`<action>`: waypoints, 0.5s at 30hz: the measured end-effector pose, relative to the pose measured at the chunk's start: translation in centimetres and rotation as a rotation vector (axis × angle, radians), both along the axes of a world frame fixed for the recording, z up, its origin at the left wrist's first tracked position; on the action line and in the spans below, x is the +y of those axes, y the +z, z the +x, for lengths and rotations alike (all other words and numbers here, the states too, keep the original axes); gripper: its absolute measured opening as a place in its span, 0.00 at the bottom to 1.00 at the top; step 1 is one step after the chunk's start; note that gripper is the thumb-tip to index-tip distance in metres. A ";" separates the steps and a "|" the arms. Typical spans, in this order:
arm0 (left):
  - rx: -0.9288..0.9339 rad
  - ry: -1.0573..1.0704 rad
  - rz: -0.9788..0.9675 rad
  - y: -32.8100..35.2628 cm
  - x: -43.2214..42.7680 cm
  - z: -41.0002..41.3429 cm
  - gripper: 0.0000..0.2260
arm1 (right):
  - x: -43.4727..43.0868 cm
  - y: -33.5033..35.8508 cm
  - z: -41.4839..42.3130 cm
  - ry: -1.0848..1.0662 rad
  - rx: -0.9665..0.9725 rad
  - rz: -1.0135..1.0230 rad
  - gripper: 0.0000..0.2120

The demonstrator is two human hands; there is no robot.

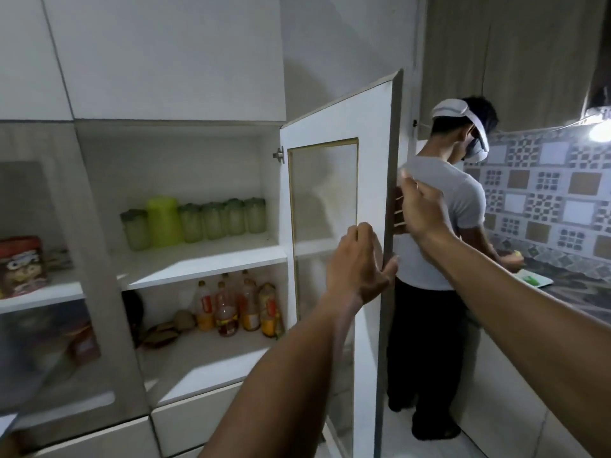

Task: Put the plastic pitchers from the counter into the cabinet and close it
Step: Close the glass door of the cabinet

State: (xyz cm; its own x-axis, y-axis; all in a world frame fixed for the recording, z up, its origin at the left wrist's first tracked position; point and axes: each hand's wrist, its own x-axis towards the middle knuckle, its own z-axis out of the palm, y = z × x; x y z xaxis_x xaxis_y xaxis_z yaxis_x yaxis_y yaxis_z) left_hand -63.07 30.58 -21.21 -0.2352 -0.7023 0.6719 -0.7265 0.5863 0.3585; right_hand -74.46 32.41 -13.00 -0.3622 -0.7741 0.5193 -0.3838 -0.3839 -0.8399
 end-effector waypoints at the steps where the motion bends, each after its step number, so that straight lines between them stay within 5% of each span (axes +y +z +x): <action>1: 0.011 0.019 -0.010 0.3 0.3 1.5 0.21 | 0.0 0.1 1.4 0.032 0.010 -0.020 0.30; 5: -0.012 0.101 -0.061 1.3 1.6 9.1 0.16 | -0.6 -0.2 8.6 0.213 0.049 -0.107 0.28; 9: -0.043 0.252 -0.090 1.1 2.7 17.5 0.15 | -2.0 -0.7 17.4 0.365 0.038 -0.274 0.15; 15: 0.014 0.562 0.013 0.7 1.8 29.6 0.14 | -5.6 -2.6 29.2 0.523 0.238 -0.301 0.23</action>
State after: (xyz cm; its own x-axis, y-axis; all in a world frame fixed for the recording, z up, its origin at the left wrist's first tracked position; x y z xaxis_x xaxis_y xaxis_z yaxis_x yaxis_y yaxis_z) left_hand -33.47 32.35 -20.50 0.1865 -0.7249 0.6631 -0.9211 0.1057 0.3747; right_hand -45.30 26.81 -15.58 0.1753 -0.6253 0.7604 -0.2446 -0.7758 -0.5816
